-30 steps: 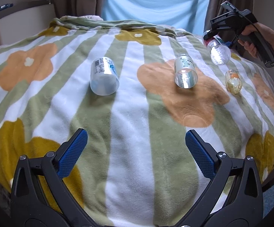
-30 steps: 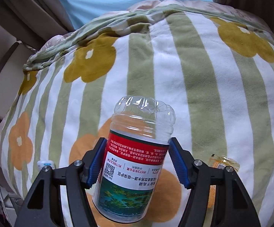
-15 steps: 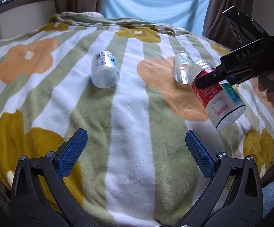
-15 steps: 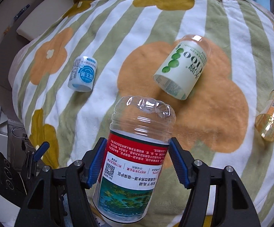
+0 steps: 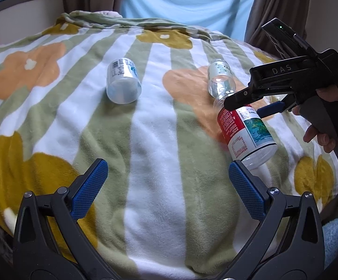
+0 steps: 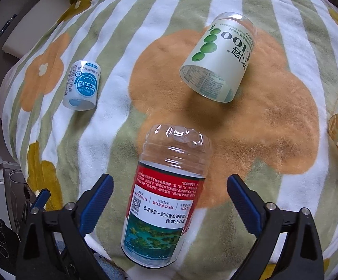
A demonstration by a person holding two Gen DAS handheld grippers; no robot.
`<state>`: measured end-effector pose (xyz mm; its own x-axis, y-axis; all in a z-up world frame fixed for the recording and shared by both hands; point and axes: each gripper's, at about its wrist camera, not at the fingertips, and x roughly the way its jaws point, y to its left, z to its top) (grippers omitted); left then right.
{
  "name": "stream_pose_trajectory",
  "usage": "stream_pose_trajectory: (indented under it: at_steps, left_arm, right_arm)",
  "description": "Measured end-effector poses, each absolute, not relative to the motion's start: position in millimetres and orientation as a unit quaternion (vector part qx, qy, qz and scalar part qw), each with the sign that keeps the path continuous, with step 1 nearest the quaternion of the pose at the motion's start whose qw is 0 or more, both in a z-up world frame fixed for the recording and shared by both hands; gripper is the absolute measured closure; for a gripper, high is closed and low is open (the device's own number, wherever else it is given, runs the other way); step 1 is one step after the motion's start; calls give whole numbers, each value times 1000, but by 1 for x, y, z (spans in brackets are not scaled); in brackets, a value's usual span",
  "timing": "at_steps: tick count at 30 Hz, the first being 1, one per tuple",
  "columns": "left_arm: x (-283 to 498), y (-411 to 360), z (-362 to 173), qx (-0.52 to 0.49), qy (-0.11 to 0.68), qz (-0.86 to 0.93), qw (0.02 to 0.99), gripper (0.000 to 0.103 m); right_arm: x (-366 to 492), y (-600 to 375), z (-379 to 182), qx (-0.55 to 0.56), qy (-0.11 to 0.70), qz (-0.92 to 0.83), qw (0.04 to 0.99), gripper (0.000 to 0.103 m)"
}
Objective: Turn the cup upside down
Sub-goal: 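Lift the red-labelled bottle with the right gripper toward the left gripper, then close the left gripper on the bottle body while the right gripper releases it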
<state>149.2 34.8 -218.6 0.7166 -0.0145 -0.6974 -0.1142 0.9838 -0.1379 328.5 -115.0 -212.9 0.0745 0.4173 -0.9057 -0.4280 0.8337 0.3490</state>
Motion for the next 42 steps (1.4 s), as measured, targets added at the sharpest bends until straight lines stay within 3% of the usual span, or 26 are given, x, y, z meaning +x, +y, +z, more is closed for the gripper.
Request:
stream_pose_trajectory:
  at_steps: [8,14,18,29,35,40,42]
  left_arm:
    - [157,34,-201,-87,394,27,914,0]
    - [191,17,-162,-83,416,13,906,0]
    - [232,-3,-155,-91,470,-22,878,0]
    - [317,-53,-199,-67,592,11,803,0]
    - [336,-56,-227,-85,617,16,782,1]
    - [341,-57,-243,-89,636,19,766,11]
    - [343,-56,-248,-94,643,18,760,21]
  right_arm:
    - [304,-170,-174,30,564,290,772,2]
    - [264,-212,-169,-1,527,294,797,1]
    - [234,-228,-177,-43,496,301,813,1]
    - [175,-245,-202,-96,358,288,883,1]
    - [175,-258,-216,-48,335,301,891,1]
    - [174,-253,-220,-47,318,294,900,1]
    - [175,-247,-225,-52,325,297,896,1]
